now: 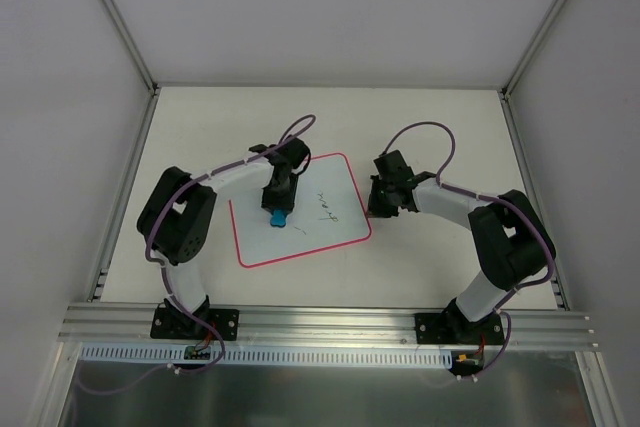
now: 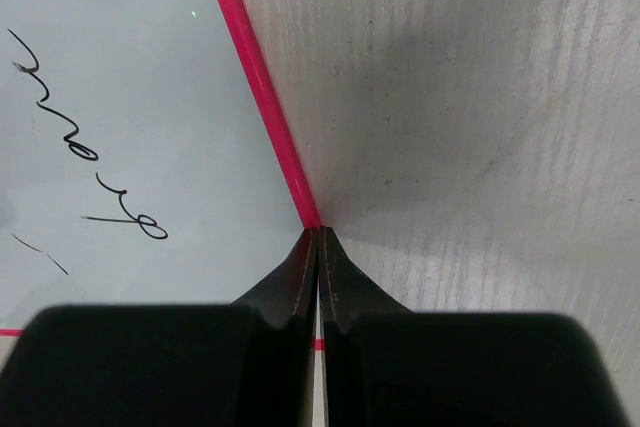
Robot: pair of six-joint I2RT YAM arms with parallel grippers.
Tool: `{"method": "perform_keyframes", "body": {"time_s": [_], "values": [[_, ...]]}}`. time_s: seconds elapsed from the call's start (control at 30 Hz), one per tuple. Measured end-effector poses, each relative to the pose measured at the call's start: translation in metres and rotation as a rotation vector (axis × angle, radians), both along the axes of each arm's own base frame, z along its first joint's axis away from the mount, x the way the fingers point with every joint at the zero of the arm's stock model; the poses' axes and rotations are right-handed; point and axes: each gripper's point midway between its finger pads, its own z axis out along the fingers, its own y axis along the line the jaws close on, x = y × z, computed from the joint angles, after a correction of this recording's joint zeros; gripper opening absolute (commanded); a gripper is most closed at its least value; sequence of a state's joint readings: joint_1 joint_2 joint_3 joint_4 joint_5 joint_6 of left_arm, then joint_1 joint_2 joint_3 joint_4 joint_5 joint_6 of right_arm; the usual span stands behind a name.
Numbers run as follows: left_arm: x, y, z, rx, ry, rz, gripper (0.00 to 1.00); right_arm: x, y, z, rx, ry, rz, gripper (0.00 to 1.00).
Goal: Erase the whiteboard
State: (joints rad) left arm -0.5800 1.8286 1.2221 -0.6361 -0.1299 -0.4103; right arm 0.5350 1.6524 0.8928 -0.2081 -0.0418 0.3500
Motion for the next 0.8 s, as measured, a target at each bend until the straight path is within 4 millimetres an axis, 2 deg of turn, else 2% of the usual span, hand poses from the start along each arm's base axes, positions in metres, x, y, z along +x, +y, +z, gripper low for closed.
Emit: {"method": "perform_keyframes", "body": {"time_s": [0.13, 0.3, 0.43, 0.67, 0.8], "values": [[-0.016, -0.021, 0.000, 0.000, 0.004, -0.057, 0.00, 0.000, 0.000, 0.000, 0.002, 0.002, -0.002, 0.00], [-0.042, -0.065, -0.002, -0.019, 0.015, -0.153, 0.00, 0.000, 0.000, 0.000, 0.004, 0.002, -0.004, 0.00], [-0.051, -0.088, -0.002, -0.033, 0.020, -0.198, 0.00, -0.001, 0.001, 0.000, 0.006, 0.001, -0.003, 0.00], [-0.047, -0.089, -0.001, -0.021, 0.034, -0.197, 0.00, 0.000, 0.001, 0.000, 0.008, -0.002, -0.003, 0.00], [-0.027, -0.086, 0.001, -0.025, 0.019, -0.179, 0.00, 0.001, 0.001, 0.000, 0.011, -0.007, -0.003, 0.00]]}}
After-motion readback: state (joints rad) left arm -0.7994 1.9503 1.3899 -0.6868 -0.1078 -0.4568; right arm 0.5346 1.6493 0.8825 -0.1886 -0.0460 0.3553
